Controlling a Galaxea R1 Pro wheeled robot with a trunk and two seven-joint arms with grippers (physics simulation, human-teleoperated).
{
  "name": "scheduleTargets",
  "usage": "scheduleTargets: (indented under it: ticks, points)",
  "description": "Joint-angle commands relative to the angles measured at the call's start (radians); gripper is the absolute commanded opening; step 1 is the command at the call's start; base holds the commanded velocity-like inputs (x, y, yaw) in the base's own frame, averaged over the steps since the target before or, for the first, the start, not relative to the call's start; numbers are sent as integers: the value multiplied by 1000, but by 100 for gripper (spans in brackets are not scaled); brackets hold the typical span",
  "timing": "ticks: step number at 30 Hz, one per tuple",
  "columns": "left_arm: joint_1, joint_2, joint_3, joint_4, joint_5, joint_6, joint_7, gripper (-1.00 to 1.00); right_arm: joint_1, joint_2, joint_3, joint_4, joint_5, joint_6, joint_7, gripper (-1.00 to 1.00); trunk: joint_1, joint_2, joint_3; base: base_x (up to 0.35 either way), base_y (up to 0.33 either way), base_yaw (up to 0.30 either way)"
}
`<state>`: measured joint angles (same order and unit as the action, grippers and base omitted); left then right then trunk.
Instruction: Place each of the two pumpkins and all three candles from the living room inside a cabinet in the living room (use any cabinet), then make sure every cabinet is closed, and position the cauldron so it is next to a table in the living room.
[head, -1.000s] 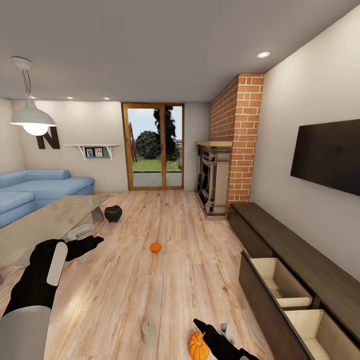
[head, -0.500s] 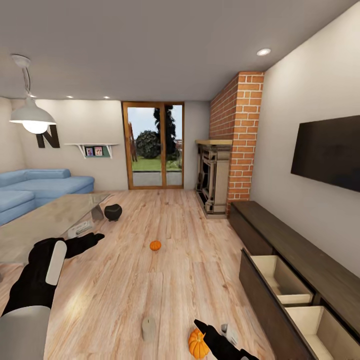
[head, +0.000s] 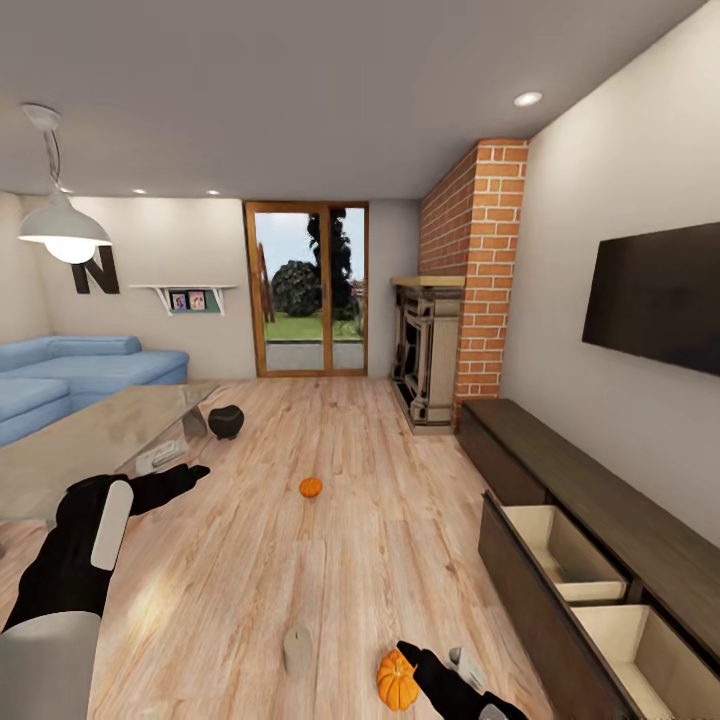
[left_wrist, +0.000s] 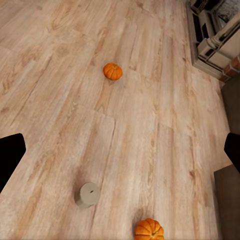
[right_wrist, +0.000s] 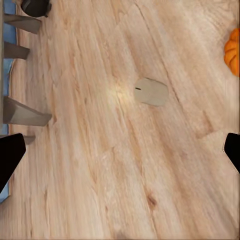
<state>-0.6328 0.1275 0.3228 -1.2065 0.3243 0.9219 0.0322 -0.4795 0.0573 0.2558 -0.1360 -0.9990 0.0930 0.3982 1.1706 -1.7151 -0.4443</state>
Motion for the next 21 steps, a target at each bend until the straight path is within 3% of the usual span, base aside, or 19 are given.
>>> scheduleTargets:
  ticks: [1, 21]
  points:
    - [-1, 0, 1, -2, 6, 5, 3, 100, -1, 0, 8, -2, -10, 1, -5, 100, 4, -8, -4, 0, 0, 0]
    - [-1, 1, 0, -4, 7, 4, -19, 100, 7, -2, 8, -8, -7, -4, 28, 100, 81, -148, -67, 0, 0, 0]
